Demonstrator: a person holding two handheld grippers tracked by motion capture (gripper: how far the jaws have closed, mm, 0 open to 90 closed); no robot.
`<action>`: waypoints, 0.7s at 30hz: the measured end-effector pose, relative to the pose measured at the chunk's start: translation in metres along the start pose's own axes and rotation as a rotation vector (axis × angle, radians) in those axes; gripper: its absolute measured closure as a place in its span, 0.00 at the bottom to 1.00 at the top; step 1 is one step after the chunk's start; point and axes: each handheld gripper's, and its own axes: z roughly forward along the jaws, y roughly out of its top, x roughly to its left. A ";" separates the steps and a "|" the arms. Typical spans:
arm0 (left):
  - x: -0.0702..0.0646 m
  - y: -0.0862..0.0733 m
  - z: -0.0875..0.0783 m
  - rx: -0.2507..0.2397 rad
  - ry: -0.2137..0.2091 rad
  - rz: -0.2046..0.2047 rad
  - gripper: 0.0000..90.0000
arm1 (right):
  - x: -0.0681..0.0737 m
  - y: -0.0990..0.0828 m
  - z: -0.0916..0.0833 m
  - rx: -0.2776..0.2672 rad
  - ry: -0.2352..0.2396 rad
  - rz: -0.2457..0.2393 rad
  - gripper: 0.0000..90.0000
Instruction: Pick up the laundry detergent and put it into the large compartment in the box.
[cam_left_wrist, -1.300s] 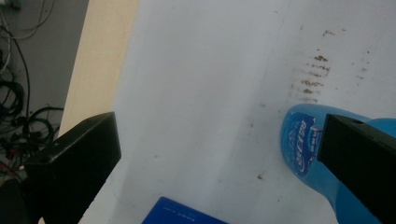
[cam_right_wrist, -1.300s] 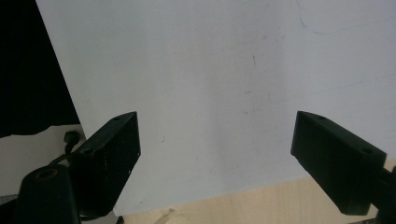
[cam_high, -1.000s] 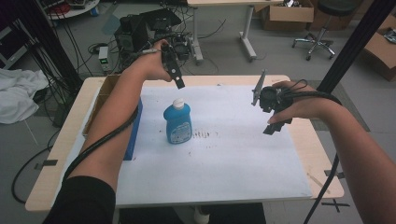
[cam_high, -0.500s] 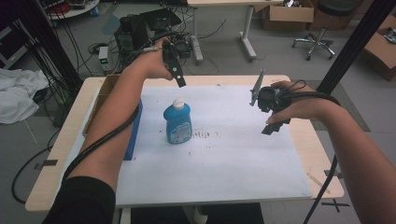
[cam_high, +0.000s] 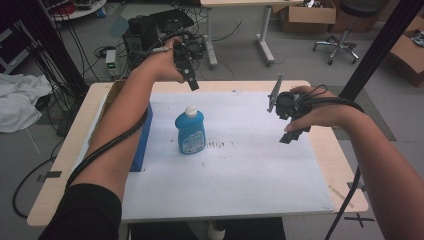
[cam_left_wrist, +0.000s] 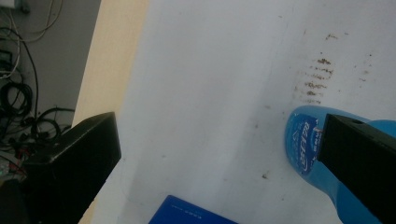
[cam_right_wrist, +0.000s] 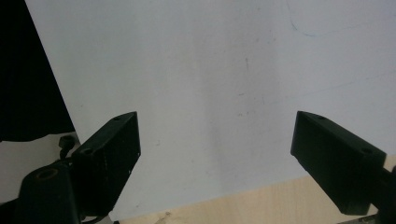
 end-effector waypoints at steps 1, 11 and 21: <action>0.001 0.000 0.000 -0.003 0.001 0.001 0.00 | 0.000 0.000 0.000 0.004 0.000 0.005 0.18; -0.001 -0.003 -0.012 -0.035 0.024 -0.007 0.00 | 0.002 -0.001 0.002 -0.004 -0.005 0.004 0.18; -0.014 -0.015 -0.027 -0.060 0.009 0.003 0.00 | 0.005 0.000 0.000 -0.016 -0.014 -0.013 0.18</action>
